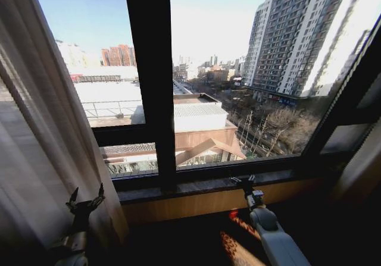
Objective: Open the curtains by pulling them apart, changing their state from closed to fully open.
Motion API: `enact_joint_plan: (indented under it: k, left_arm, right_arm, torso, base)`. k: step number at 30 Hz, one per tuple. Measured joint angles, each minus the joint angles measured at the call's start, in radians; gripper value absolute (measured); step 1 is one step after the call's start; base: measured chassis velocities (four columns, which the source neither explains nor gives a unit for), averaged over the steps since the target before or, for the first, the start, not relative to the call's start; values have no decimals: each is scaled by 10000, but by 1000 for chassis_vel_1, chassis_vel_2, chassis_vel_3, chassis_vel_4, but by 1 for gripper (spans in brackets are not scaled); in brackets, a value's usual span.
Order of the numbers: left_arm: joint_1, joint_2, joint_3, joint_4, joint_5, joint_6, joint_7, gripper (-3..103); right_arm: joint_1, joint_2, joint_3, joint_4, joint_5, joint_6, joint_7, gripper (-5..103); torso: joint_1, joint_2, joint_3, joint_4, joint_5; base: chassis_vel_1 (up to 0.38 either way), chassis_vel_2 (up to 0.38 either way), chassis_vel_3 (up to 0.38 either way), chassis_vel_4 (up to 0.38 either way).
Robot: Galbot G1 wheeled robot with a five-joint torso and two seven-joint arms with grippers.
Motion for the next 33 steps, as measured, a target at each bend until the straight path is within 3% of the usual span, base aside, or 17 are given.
enact_joint_plan:
  k: [33]
  left_arm:
    - [0, 0, 0, 0, 0, 0, 7, 100]
  right_arm:
    - [0, 1, -3, 0, 0, 0, 1, 100]
  torso:
    - [-1, 1, -1, -2, 4]
  base:
    - [-35, 30, 28, -38]
